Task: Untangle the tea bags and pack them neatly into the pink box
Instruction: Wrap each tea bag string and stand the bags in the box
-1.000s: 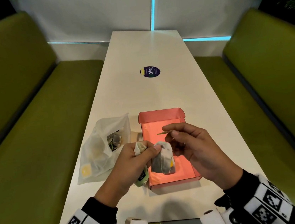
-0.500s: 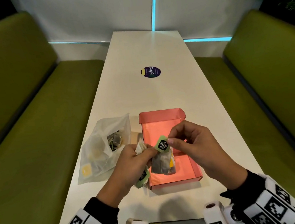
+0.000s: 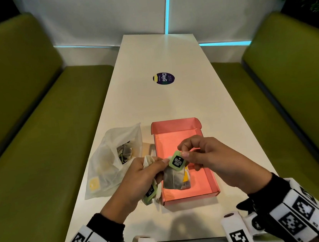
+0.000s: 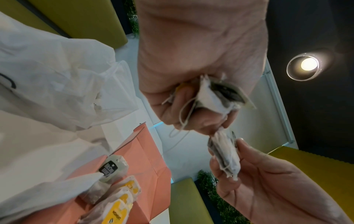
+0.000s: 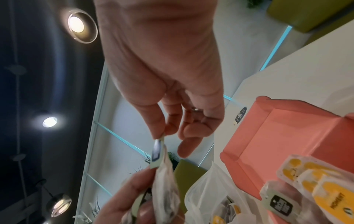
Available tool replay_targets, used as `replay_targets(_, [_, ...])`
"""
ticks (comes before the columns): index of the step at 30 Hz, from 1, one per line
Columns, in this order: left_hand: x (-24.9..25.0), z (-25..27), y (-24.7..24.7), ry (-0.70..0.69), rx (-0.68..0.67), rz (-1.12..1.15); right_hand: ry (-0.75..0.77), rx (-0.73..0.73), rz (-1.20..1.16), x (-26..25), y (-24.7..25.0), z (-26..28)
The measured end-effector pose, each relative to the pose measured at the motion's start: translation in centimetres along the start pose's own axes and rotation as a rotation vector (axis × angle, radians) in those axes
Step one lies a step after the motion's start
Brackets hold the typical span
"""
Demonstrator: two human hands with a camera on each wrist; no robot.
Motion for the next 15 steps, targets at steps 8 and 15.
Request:
replay_targets(8, [0.4,0.1,-0.4,-0.022,-0.003,-0.009,0.061,-0.057,0.099,-1.0,-1.3,0.4])
replay_targets(15, [0.8,0.7,-0.9,-0.038,-0.039,0.046,0.101,0.024,0.074,-1.7,-0.7,0.6])
Point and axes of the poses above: each hand's wrist, its own z-axis away from the middle knuckle, its own y-axis out of the back of the hand, x = y × z, the point moved 10 cm from there along -z, towards the middle knuckle, and after that the axes turned 4 degrees about x, right-handed, at the moved point
